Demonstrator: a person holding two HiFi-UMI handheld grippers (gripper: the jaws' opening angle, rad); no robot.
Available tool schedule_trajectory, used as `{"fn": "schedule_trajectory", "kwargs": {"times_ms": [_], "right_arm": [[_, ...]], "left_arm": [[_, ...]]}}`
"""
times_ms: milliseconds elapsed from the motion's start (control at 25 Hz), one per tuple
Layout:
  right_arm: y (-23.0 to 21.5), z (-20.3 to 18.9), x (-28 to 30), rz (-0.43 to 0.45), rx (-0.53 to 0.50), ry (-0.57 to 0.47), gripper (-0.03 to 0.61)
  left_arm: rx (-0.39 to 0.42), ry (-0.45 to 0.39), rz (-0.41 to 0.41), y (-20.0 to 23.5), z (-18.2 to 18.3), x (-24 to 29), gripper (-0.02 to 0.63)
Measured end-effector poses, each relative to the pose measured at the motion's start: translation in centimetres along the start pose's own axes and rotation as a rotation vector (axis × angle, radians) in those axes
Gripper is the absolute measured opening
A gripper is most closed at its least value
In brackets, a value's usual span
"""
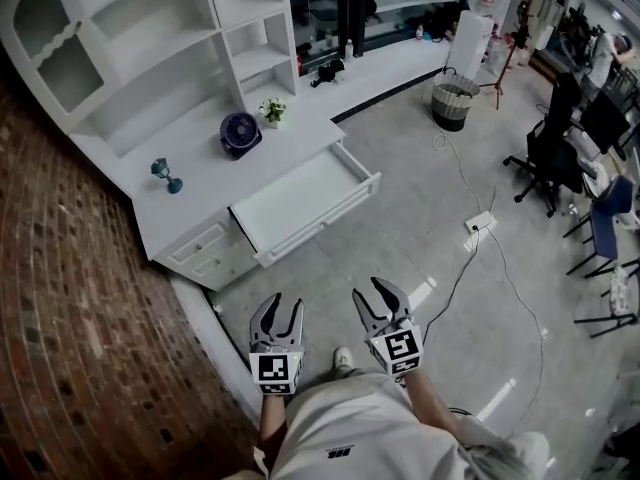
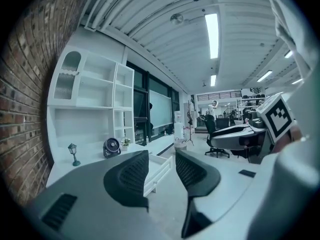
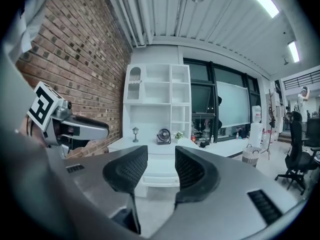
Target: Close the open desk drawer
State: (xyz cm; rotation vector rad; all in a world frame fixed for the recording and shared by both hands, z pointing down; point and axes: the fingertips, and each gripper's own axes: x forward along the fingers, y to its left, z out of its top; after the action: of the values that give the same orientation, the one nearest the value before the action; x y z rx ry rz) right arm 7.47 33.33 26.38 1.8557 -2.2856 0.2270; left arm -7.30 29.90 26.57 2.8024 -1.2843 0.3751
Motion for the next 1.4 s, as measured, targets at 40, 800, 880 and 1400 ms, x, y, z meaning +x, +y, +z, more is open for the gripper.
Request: {"fn": "schedule_trajectory", "kwargs": {"times_ms": [40, 800, 880, 1400], "right_arm": [[-0.4, 0.2, 0.4, 0.002, 0.002, -0.003, 0.166], [-5.7, -0.2, 6.7, 0.019, 0.021, 0.012, 0.166], [-6.1, -0.3, 7.6, 0.014, 0.019, 0.017, 0.166], [-10.0, 0.4, 15.3, -0.070, -0.003, 0.100, 0.166]], "left_arm": [[0.003, -0.001, 0.003, 0.0, 0.2, 0.6, 0.183], [0.001, 0.019, 0.012, 1.1, 0.8, 8.2, 0.170], [-0.005, 0.016, 0.009, 1.7, 0.8, 9.1, 0.170], [-0.026, 0.026, -0.075, 6.8, 1.0, 17.8, 0.169]]}}
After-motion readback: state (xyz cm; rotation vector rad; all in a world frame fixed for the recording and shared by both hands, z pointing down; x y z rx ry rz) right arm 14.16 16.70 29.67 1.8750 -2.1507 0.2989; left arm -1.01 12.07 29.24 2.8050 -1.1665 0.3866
